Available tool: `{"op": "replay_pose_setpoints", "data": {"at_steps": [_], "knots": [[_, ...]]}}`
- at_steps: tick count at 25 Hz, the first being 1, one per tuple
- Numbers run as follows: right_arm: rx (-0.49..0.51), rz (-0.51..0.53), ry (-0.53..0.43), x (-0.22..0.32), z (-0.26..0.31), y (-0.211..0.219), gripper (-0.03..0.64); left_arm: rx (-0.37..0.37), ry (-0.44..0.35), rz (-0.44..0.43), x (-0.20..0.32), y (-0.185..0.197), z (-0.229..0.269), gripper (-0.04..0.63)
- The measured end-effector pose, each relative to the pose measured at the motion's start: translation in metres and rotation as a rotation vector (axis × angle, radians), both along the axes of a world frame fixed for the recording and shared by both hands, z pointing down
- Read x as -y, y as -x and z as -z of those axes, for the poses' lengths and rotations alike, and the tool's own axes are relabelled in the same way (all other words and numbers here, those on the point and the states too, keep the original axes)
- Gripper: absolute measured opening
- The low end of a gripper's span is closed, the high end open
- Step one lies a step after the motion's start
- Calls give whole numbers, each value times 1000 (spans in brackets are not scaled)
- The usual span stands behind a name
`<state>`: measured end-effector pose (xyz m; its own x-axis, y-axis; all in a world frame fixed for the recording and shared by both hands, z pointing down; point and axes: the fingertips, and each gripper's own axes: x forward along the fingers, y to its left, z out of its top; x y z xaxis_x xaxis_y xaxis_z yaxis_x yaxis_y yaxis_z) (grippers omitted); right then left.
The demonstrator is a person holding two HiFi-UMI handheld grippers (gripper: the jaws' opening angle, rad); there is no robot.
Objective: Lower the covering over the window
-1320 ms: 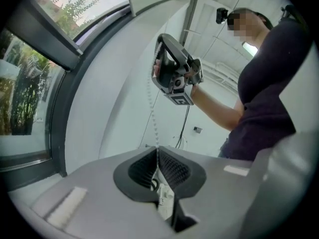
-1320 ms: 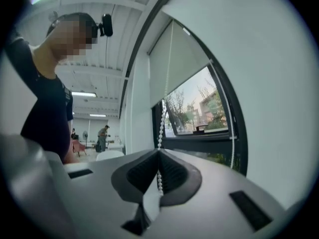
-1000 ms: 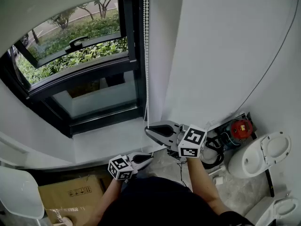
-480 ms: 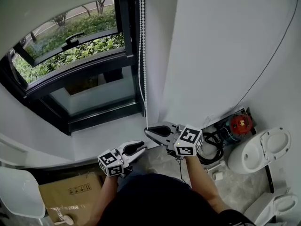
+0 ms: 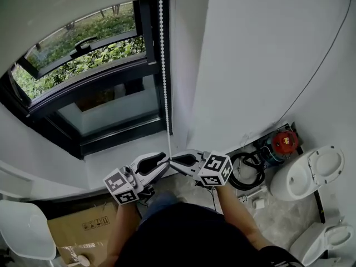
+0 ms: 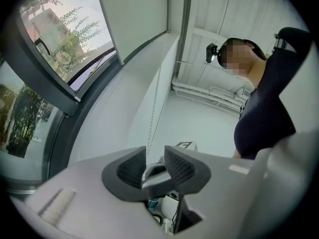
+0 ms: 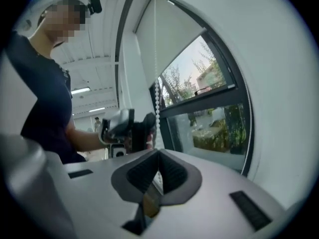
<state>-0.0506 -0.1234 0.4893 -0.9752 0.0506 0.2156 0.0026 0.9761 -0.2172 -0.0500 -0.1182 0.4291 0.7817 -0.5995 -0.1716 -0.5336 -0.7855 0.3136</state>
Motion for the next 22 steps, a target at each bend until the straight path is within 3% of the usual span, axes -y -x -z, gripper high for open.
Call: {"op": "replay_pose_setpoints", "data": {"at_steps": [3,6,14,22], "knots": [[-70,8,24,-10,-31,8,14,32,26,-11,9,5,-6,101],[-18,-3,103,-19,-36,13,14,38,42,-36,11,9,-3,101],[-9,-55,138,-12,-38,28,14,-27,33,-112,12,18,24,101],[-13,-107,101,-17,-39,30,14,-114,-39,-176,24,21,55,101]]}}
